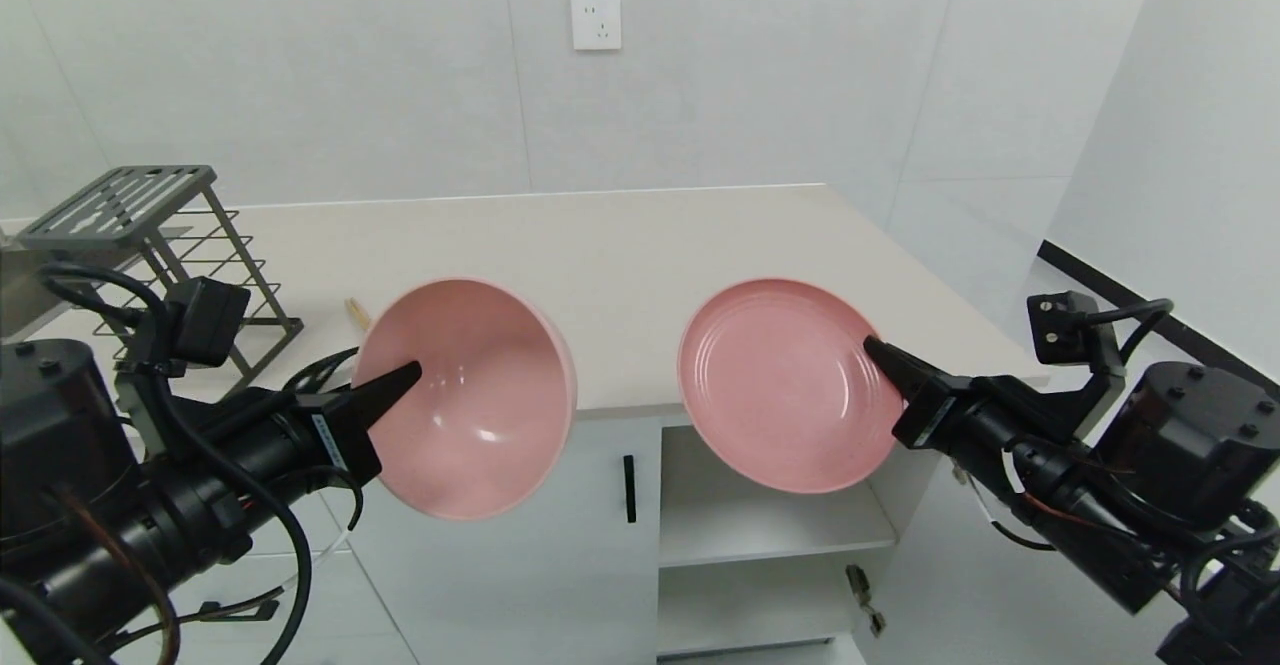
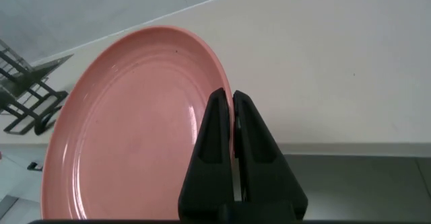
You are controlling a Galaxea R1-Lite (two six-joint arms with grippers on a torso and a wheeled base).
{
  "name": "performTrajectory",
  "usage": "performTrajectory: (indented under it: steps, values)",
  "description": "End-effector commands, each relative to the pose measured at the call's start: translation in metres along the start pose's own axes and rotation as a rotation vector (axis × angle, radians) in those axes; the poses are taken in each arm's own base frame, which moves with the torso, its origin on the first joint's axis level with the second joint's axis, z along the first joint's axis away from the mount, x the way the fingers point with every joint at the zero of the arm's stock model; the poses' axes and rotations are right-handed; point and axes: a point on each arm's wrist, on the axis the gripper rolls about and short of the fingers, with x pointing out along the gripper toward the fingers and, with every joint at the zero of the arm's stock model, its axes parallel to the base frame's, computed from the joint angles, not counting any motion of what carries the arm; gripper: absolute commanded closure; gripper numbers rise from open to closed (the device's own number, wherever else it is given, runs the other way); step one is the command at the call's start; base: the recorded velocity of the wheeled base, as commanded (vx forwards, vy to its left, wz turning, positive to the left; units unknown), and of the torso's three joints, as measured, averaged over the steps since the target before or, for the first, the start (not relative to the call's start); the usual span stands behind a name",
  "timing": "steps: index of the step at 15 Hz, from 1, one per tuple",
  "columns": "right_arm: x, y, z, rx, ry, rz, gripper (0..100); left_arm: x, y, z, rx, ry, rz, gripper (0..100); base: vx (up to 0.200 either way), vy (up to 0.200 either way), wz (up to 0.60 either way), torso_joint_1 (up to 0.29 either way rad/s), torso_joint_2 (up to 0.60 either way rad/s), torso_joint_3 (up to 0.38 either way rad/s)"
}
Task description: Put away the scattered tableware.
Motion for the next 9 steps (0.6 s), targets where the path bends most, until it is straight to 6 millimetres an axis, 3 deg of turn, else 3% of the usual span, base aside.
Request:
performTrajectory:
  steps: [1, 9]
  values:
    - [-0.001, 0.000, -0.001, -0.001, 0.004, 0.000, 100, -0.002, 0.001, -0.002, 0.000, 0.006, 0.001, 100, 0.000, 0.000, 0.00, -0.271, 0.52, 0.242]
    - [-0.003, -0.002, -0.004, -0.003, 0.021, -0.007, 100, -0.009, -0.001, -0.013, 0.046, 0.016, -0.030, 100, 0.000, 0.000, 0.00, -0.260, 0.49, 0.237]
